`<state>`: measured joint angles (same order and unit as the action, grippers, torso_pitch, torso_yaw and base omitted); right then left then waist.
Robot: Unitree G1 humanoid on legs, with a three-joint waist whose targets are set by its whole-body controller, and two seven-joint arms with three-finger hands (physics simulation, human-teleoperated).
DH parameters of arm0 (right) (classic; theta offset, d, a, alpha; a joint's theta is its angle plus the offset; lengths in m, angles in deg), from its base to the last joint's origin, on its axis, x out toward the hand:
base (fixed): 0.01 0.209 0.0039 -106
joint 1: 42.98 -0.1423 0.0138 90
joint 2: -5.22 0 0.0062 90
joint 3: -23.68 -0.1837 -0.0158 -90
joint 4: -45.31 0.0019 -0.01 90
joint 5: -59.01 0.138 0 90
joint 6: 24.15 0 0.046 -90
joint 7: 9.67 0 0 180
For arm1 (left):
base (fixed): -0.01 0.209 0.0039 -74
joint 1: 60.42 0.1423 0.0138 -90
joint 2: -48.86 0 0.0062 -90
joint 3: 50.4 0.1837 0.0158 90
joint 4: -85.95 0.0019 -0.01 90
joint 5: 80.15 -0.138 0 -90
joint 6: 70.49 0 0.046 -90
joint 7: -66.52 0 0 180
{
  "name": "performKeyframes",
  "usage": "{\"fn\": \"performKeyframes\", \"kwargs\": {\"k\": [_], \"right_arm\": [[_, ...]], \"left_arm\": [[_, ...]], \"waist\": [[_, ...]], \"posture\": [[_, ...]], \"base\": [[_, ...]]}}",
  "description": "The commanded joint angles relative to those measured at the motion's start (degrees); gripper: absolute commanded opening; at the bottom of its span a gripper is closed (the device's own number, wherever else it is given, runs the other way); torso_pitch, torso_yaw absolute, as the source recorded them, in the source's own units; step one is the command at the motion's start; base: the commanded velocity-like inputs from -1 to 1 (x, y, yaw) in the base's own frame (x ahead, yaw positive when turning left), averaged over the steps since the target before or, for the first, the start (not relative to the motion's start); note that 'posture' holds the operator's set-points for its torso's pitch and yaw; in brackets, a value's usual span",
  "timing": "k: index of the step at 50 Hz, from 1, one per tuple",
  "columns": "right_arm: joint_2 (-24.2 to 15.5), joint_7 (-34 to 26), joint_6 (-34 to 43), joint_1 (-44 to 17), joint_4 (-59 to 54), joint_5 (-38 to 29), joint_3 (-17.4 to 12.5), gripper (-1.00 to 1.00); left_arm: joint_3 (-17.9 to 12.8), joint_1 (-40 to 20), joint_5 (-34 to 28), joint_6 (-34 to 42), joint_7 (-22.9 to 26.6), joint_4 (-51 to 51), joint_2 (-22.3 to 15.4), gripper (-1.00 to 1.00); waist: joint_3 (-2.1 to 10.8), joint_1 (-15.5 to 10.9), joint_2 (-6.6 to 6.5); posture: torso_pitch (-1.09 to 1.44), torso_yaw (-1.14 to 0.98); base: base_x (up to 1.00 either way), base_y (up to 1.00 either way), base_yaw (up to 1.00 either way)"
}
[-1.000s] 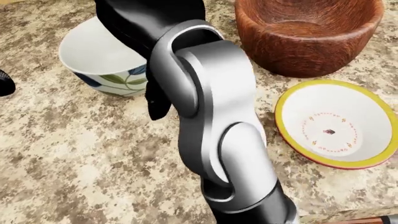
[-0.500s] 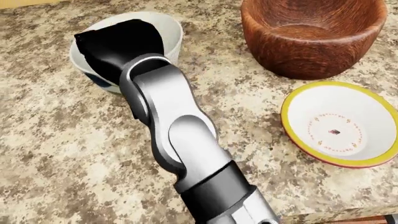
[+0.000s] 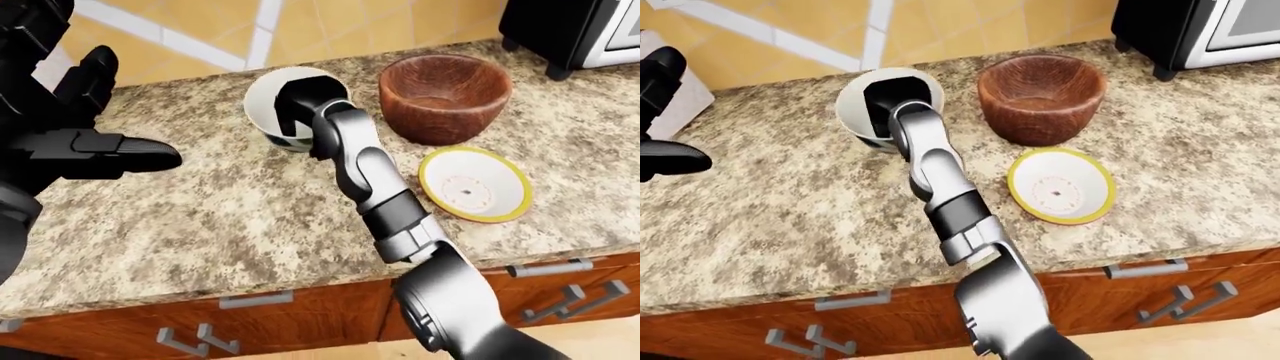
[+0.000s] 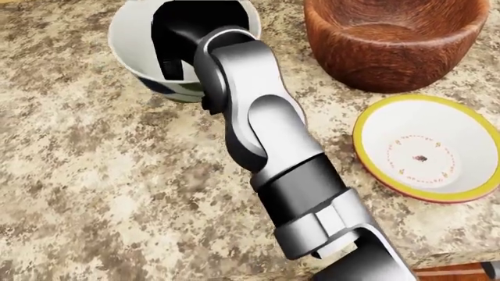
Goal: Stack the bowls from largest to smallest.
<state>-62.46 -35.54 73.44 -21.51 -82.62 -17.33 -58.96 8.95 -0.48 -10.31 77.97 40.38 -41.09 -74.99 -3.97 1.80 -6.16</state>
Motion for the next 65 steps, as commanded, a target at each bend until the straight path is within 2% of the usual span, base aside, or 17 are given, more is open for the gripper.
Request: {"fn": "performKeyframes", "kwargs": {"k": [1,7,12,15,24,31,40,45,51,58,65], "right_arm": [[-0.66,0.08,0.26,-3.99,4.52,0.63,-0.96,-1.00],[-3.34,-3.93,1.15,-6.68,8.27,2.42,-2.04,-1.00],[-5.62,-8.54,1.79,-10.22,11.54,3.63,-2.97,-1.00],[-7.20,-10.78,2.24,-12.33,12.61,4.80,-3.94,-1.00],[-14.41,-17.48,4.34,-17.55,13.89,7.41,-6.16,-0.99],[-17.73,-21.07,5.33,-18.79,14.98,8.51,-7.11,-0.99],[-22.57,-27.96,5.85,-15.29,18.65,8.78,-8.34,-0.99],[-24.89,-28.01,5.28,-13.58,16.85,9.18,-9.19,-0.99],[-27.97,-29.20,3.89,-11.31,15.64,8.35,-9.64,-0.99],[-29.46,-28.91,4.10,-10.14,13.32,7.85,-10.12,-0.99],[-29.09,-24.08,3.47,-7.33,10.48,4.99,-9.61,-0.99]], "left_arm": [[-1.33,-1.07,-0.62,-1.77,-0.14,-0.59,-1.07,1.00],[-1.16,-1.52,0.23,-1.85,-0.84,-0.39,-1.16,1.00],[-0.92,-0.56,-0.83,-1.58,0.43,-1.75,-0.75,1.00],[-1.07,-0.88,-0.75,-1.05,0.50,-1.77,-0.92,1.00],[-0.14,-1.87,-0.58,-0.24,0.19,-2.91,-0.56,1.00],[0.40,-2.78,0.40,0.27,-0.91,-3.17,-0.80,1.00],[1.65,-4.32,0.51,-0.11,-1.68,-3.37,-0.44,1.00],[2.83,-5.00,0.24,0.05,-2.04,-3.37,-0.30,1.00],[2.25,-4.68,0.16,0.16,-1.65,-3.24,-0.12,1.00],[2.29,-4.36,-1.53,0.43,-0.52,-3.45,0.85,1.00],[1.65,-2.62,-4.58,0.15,2.04,-3.93,2.24,1.00]], "waist": [[1.93,0.05,-0.34],[1.75,0.11,-0.02],[1.69,0.24,0.10],[1.99,0.28,0.12],[4.09,0.42,0.58],[6.36,0.58,0.65],[9.18,0.50,0.69],[10.21,0.47,0.81],[10.76,0.26,0.80],[11.14,0.17,0.82],[11.58,0.09,0.87]], "posture": [[0.00,0.00],[0.00,0.00],[0.00,0.00],[-0.02,0.00],[-0.11,0.00],[-0.18,0.00],[-0.26,0.00],[-0.26,0.00],[-0.26,0.00],[-0.26,0.00],[-0.26,0.00]], "base": [[0.00,0.00,0.00],[0.00,0.00,0.00],[0.00,0.00,0.00],[0.00,0.00,0.00],[0.00,0.00,0.00],[0.00,0.00,0.00],[0.00,0.00,0.00],[0.00,0.00,0.00],[0.00,0.00,0.00],[0.00,0.00,0.00],[0.00,0.00,0.00]]}}
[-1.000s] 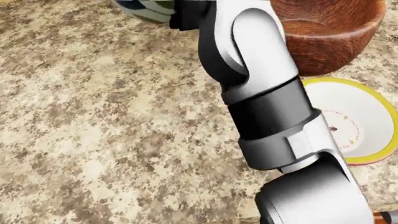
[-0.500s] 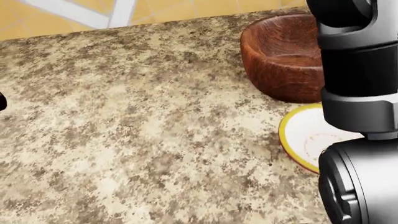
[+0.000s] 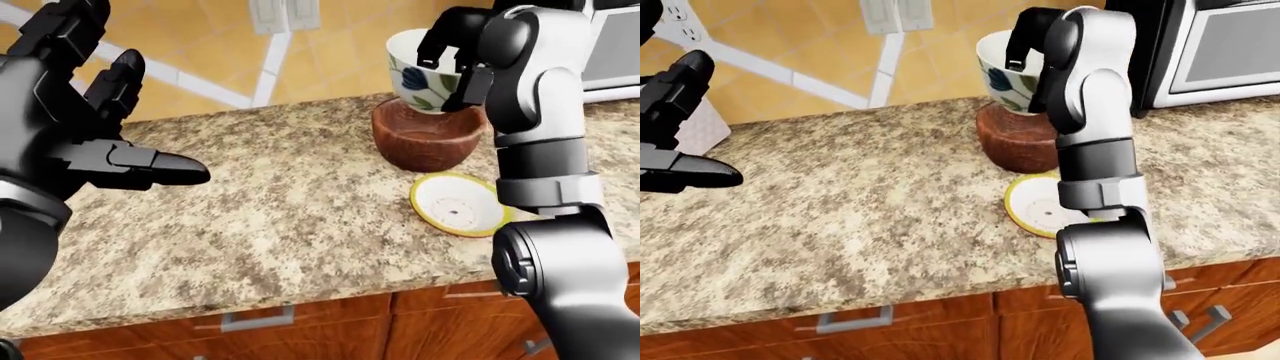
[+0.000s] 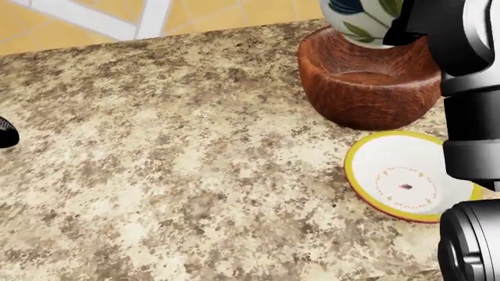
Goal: Stack the bowls from largest to smallest.
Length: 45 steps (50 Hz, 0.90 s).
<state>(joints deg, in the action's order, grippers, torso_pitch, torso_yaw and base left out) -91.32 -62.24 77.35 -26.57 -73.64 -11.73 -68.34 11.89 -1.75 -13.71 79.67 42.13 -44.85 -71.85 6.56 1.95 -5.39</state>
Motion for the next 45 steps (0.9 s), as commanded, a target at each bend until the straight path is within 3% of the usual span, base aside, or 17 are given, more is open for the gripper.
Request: {"fn": "performKeyframes", "kwargs": {"k": [1,17,45], "right_arm": [[-0.13,3.06,-0.38,-1.97,1.29,-0.80,-0.28,-0.99],[1.43,13.82,1.39,-3.35,-9.27,-0.98,0.36,-0.98],[1.02,14.47,2.27,1.03,-10.38,-1.46,0.80,-0.98]], "left_arm": [[-1.23,-1.15,-1.65,-1.60,0.62,-0.29,-0.65,1.00],[-1.60,-0.78,-4.60,-0.81,2.79,-0.34,1.07,1.00],[-1.73,-0.22,-5.91,-0.38,3.79,-0.80,2.32,1.00]], "waist": [[1.17,-0.06,0.13],[1.88,-0.25,0.24],[2.32,-0.67,0.47]], "posture": [[-0.26,0.00],[-0.26,0.00],[-0.26,0.00]], "base": [[0.00,0.00,0.00],[0.00,0.00,0.00],[0.00,0.00,0.00]]}}
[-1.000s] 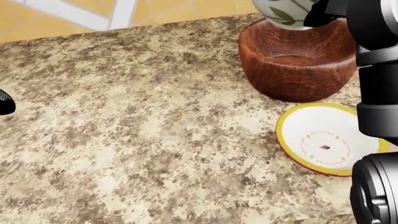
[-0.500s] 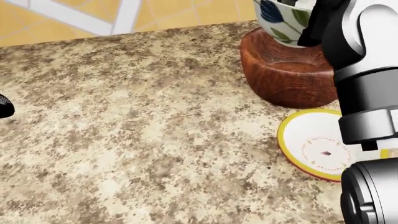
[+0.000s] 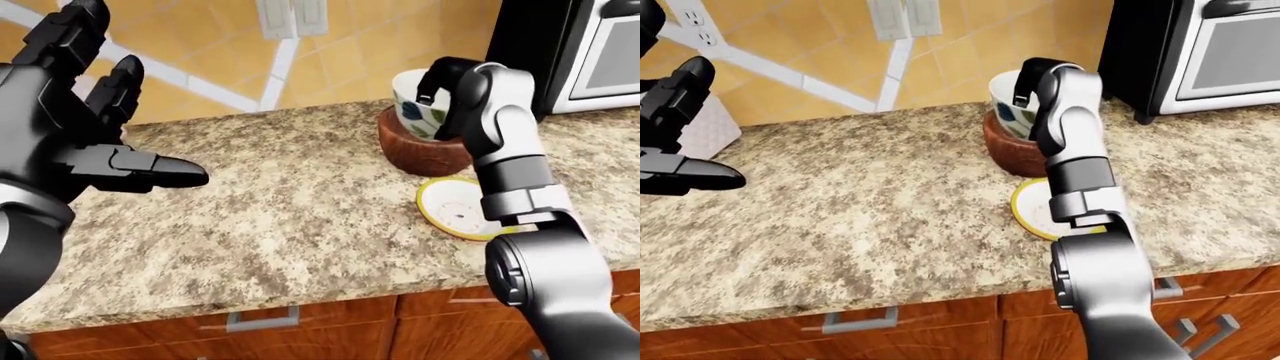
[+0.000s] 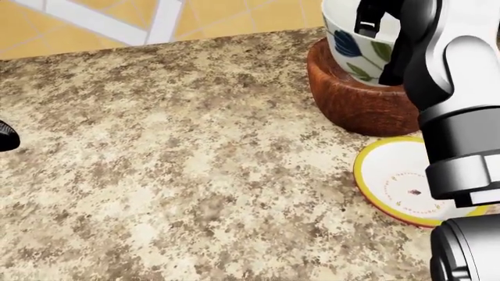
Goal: Stack the bowls from largest to smallest.
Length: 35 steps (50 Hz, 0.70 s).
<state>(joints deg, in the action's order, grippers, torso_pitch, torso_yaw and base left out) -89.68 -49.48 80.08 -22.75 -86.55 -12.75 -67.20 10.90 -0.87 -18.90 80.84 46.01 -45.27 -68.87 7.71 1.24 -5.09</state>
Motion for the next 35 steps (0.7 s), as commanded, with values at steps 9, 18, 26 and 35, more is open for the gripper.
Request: {"fn": "performKeyframes", "kwargs": {"k": [9,18,26,35], "right_arm": [[-0.95,1.61,-0.49,-2.13,2.77,-0.85,-0.39,-0.87],[-1.03,1.73,-0.73,-1.57,2.95,-1.13,-0.47,-0.34],[-0.86,2.23,-1.12,-1.33,2.93,-1.25,-0.44,-0.17],[-0.75,6.26,-2.95,0.59,4.15,-2.12,-0.17,-0.06]], "left_arm": [[-0.61,-1.13,-1.97,-1.11,0.67,-0.70,0.26,1.00],[-1.39,-0.95,-1.17,-0.36,0.19,-1.36,0.43,1.00],[-0.90,-0.71,-2.16,-1.25,0.83,-0.80,0.52,1.00],[-0.85,0.09,-4.08,-1.62,2.19,-1.05,1.60,1.00]], "waist": [[1.42,-0.05,0.35],[1.50,-0.11,0.40],[1.58,-0.19,0.41],[1.71,-0.31,0.53]], "posture": [[-0.26,0.00],[-0.26,0.00],[-0.26,0.00],[-0.26,0.00]], "base": [[0.00,0.00,0.00],[0.00,0.00,0.00],[0.00,0.00,0.00],[0.00,0.00,0.00]]}}
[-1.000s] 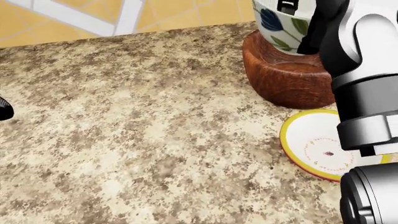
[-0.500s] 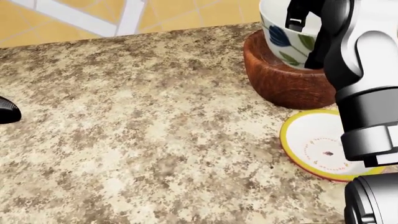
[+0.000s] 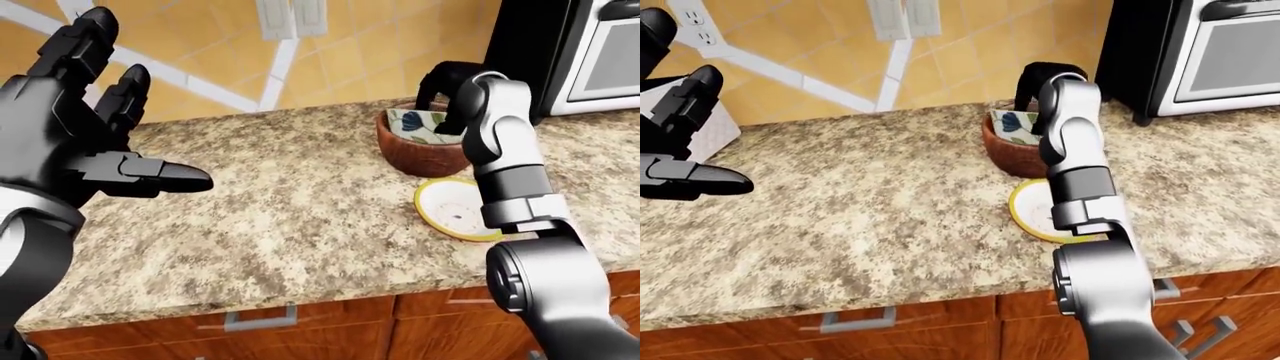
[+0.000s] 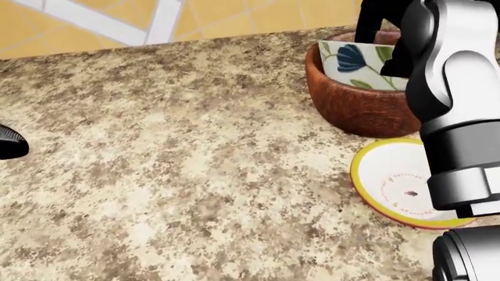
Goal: Stack the bowls from largest to smallest.
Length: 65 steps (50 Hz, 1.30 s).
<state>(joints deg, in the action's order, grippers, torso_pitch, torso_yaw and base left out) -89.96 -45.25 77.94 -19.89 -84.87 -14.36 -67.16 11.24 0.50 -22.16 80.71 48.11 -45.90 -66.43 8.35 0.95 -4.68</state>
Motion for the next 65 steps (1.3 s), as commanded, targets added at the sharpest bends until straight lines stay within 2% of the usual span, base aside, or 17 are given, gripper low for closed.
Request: {"fn": "performKeyframes", "kwargs": {"k": [1,7,11,20,29,35,39,51,56,59,62,65], "right_arm": [[-0.50,2.42,-1.17,-1.89,3.12,-0.77,-0.14,-0.07],[-0.04,3.05,-2.15,1.00,6.23,-1.68,-0.40,-0.04],[-0.83,0.82,-2.56,0.86,9.46,-1.95,-1.04,-0.01],[-2.00,-4.34,-2.80,2.78,17.35,-1.43,-2.59,0.29],[-4.98,-15.05,-3.07,8.72,35.31,1.17,-5.75,0.33],[-6.30,-25.09,-0.97,12.34,50.24,4.69,-8.07,0.33],[-8.06,-30.72,0.27,17.09,60.35,7.60,-10.51,0.34],[-9.27,-42.85,5.61,27.50,82.75,12.46,-14.24,0.36],[-9.29,-43.33,5.58,32.69,86.65,14.25,-16.05,0.36],[-8.70,-43.55,5.75,36.29,89.30,15.13,-17.28,0.44],[-7.27,-42.49,4.98,39.96,90.58,15.21,-17.61,0.60],[-5.79,-41.98,4.05,42.53,91.80,15.16,-17.70,0.62]], "left_arm": [[-1.37,-1.25,-0.83,-1.36,0.16,-0.49,-0.77,1.00],[-1.38,-1.16,-1.22,-1.24,0.36,-0.61,-0.42,1.00],[-1.47,-1.35,-1.25,-0.80,0.33,-0.86,-0.16,1.00],[-0.93,-1.75,-1.51,-0.38,-0.08,-1.29,0.31,1.00],[-0.14,-2.76,-1.05,0.26,-0.98,-1.61,0.48,1.00],[1.15,-4.01,-0.87,1.55,-2.27,-2.52,1.34,1.00],[1.47,-4.59,-0.62,2.05,-2.70,-2.64,1.40,1.00],[2.24,-4.74,-1.67,2.63,-2.60,-3.49,2.49,1.00],[2.54,-4.44,-2.79,2.59,-1.99,-3.71,3.17,1.00],[3.19,-4.16,-4.37,2.34,-1.17,-3.78,3.85,1.00],[3.29,-4.17,-5.54,2.65,-0.42,-3.98,4.63,1.00],[3.06,-4.22,-6.08,3.19,-0.04,-4.27,5.06,1.00]], "waist": [[1.11,-0.02,0.13],[1.25,-0.07,0.32],[1.38,-0.13,0.45],[1.17,-0.24,0.69],[0.99,-0.43,1.16],[0.86,-0.34,1.43],[0.75,-0.26,1.64],[0.74,0.00,2.07],[0.91,0.14,2.22],[1.12,0.14,2.35],[1.34,0.09,2.44],[1.63,0.14,2.46]], "posture": [[-0.26,0.00],[-0.26,0.00],[-0.26,0.00],[-0.26,0.00],[-0.26,0.00],[-0.26,0.00],[-0.26,0.00],[-0.26,0.00],[-0.26,0.00],[-0.26,0.00],[-0.26,0.00],[-0.26,0.00]], "base": [[0.00,0.00,0.00],[0.00,0.00,0.00],[0.00,0.00,0.00],[0.00,0.00,0.00],[0.00,0.00,0.00],[0.00,0.00,0.00],[0.00,0.00,0.00],[0.00,0.00,0.00],[0.00,0.00,0.00],[0.00,0.00,0.00],[0.00,0.00,0.00],[0.00,0.00,0.00]]}}
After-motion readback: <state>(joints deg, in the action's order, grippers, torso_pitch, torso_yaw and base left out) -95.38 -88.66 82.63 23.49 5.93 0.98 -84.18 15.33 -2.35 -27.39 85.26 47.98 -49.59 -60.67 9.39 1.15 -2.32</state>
